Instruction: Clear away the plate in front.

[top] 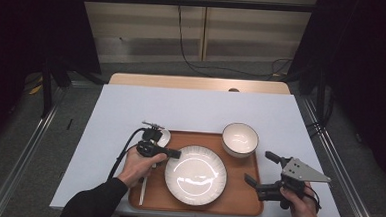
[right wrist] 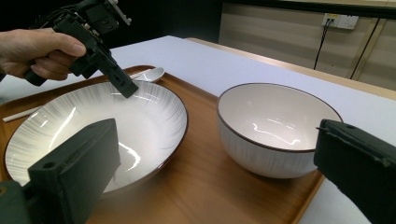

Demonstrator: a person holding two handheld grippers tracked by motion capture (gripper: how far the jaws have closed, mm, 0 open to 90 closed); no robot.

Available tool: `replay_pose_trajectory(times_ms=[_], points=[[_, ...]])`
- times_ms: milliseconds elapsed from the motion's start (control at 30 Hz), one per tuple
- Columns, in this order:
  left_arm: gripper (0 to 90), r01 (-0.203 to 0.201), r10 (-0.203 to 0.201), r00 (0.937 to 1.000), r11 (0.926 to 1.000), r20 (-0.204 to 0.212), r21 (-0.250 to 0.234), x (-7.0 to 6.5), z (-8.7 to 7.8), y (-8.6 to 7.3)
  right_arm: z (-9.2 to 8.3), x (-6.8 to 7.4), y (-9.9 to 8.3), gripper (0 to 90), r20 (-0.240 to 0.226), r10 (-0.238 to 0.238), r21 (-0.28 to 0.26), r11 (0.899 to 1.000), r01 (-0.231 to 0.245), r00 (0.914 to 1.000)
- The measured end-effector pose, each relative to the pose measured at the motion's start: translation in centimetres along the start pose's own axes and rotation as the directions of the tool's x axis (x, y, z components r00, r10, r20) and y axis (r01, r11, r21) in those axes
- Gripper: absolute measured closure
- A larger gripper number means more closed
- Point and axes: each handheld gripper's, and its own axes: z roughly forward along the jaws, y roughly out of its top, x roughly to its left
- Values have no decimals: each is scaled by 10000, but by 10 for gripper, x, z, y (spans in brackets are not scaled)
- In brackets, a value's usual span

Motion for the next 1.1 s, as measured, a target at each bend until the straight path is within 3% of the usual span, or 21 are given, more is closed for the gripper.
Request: replay_pose_trajectory(times_ms=[367,533,567,767,800,933,1000,1033,1067,1100], points=[[858,-510,514,9971,9987,-560,84,0,3,0,1,-1,0,0,-25,-59,8,10000,59,10000],[859,-529,532,9974,9986,-478,61,0,3,-1,1,0,0,0,21,-24,12,10000,24,10000],[858,-586,586,9962,9983,-640,30,-2,4,-1,1,0,0,0,31,-78,15,10000,78,10000],[853,-850,848,9939,9964,-708,6,-3,4,-2,1,0,0,0,16,-62,-7,10000,62,10000],[851,-1076,1077,9910,9942,-795,57,-4,4,-2,1,0,0,0,-19,-99,-12,9999,99,9999],[839,-1386,1382,9870,9903,-825,2,-5,4,-3,1,0,0,0,-39,-97,1,10000,97,9999],[815,-1623,1632,9825,9866,-896,178,-5,6,-3,1,0,0,0,-25,-102,-4,9999,102,9999],[781,-1638,1656,9817,9861,-941,264,-6,7,-3,1,0,0,0,11,-73,-11,10000,73,10000],[749,-1537,1553,9853,9877,-716,272,-5,9,-3,1,0,0,0,-2,-97,-17,10000,97,10000],[699,-1651,1670,9827,9858,-802,294,-7,10,-3,0,0,0,0,-7,-90,-12,10000,90,10000]])
